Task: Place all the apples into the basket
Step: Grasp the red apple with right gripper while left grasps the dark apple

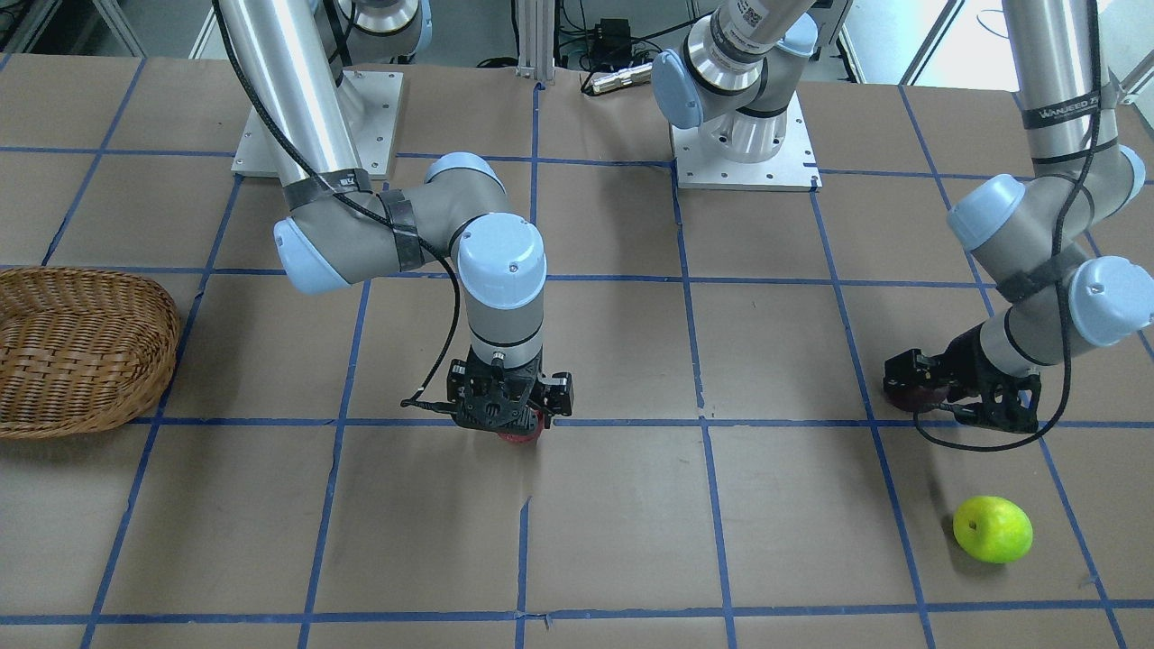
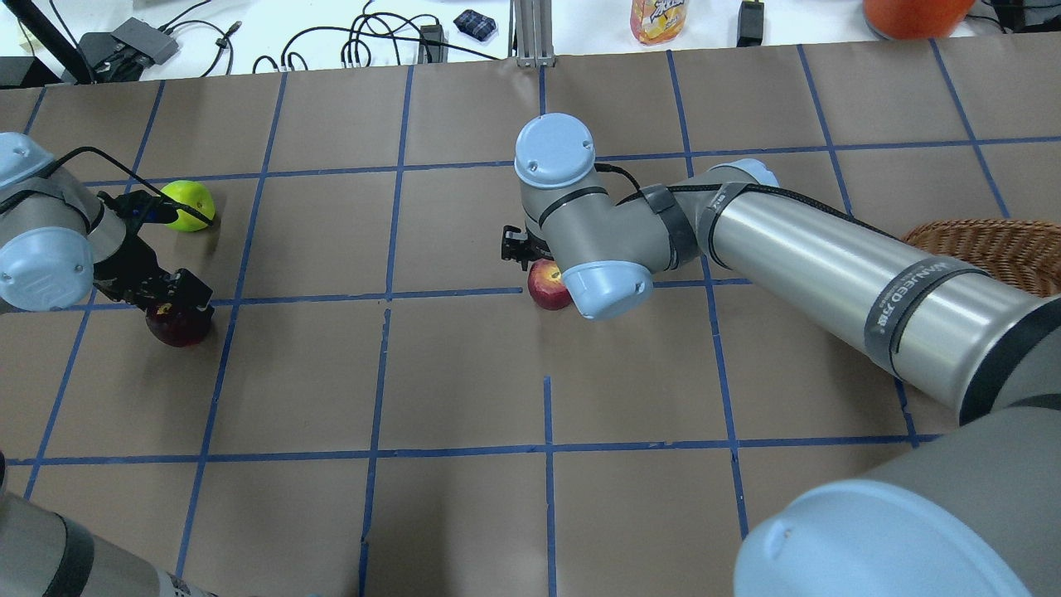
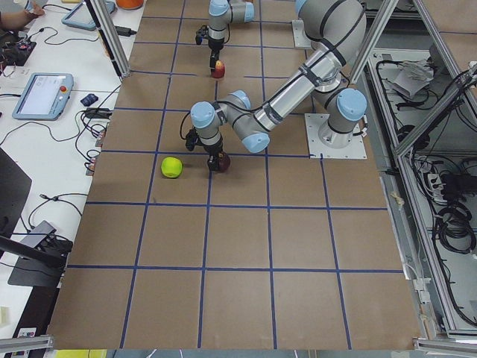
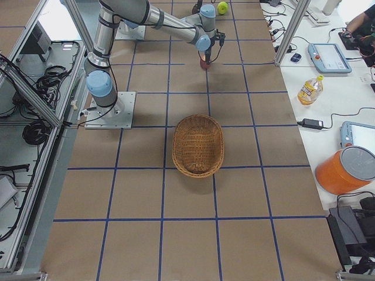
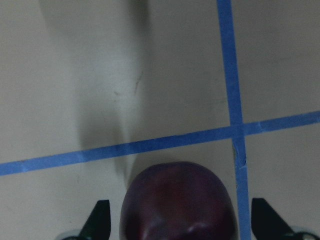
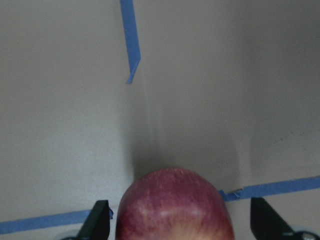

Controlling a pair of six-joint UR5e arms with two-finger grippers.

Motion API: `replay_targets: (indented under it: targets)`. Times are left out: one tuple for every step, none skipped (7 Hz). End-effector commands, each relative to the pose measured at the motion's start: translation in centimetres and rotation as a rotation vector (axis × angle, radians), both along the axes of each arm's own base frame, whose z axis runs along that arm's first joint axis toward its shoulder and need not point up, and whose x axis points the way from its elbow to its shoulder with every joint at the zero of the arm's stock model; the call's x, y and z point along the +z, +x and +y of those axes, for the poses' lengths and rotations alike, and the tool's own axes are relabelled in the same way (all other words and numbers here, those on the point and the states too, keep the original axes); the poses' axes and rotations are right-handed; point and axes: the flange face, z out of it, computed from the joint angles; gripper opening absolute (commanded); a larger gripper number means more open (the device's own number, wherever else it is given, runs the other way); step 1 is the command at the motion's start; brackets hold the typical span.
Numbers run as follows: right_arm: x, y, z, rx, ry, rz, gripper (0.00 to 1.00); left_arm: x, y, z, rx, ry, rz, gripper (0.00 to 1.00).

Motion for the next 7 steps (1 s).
replay_targets:
  targets:
    - [-0.9,-0.1,0.4,0.010,0.001,0.001,0.78,1.7,0.4,0.2,-0.069,0.019,-0.035,0.00]
    - [-0.2,-0.1,0.1,0.013,-0.011,-0.006,0.48,5.1,-0.9,-1.0,-0.086,0.049,-0.042,0.00]
    - [1.1,-0.3,-0.5,0.011,-0.025,-0.030,0.40,9.7,-6.4,-3.4,-0.027,0.020,0.007,0.00]
    - [3.9,-1.6,-1.3,0.030,-0.053,-0.058,0.38,11.3,-13.7,-5.2,-0.021,0.020,0.003,0.00]
    - [7.6,-5.9,-2.0,0.040,-0.059,-0.039,0.38,10.7,-21.1,-6.2,-0.030,-0.003,0.024,0.00]
    - [11.2,-12.8,-2.6,0.081,-0.058,-0.009,0.38,10.5,-27.6,-6.4,0.054,-0.067,0.032,0.00]
    - [12.7,-19.8,-2.2,0.114,-0.017,0.010,0.38,9.5,-32.2,-5.8,0.106,-0.051,0.043,0.00]
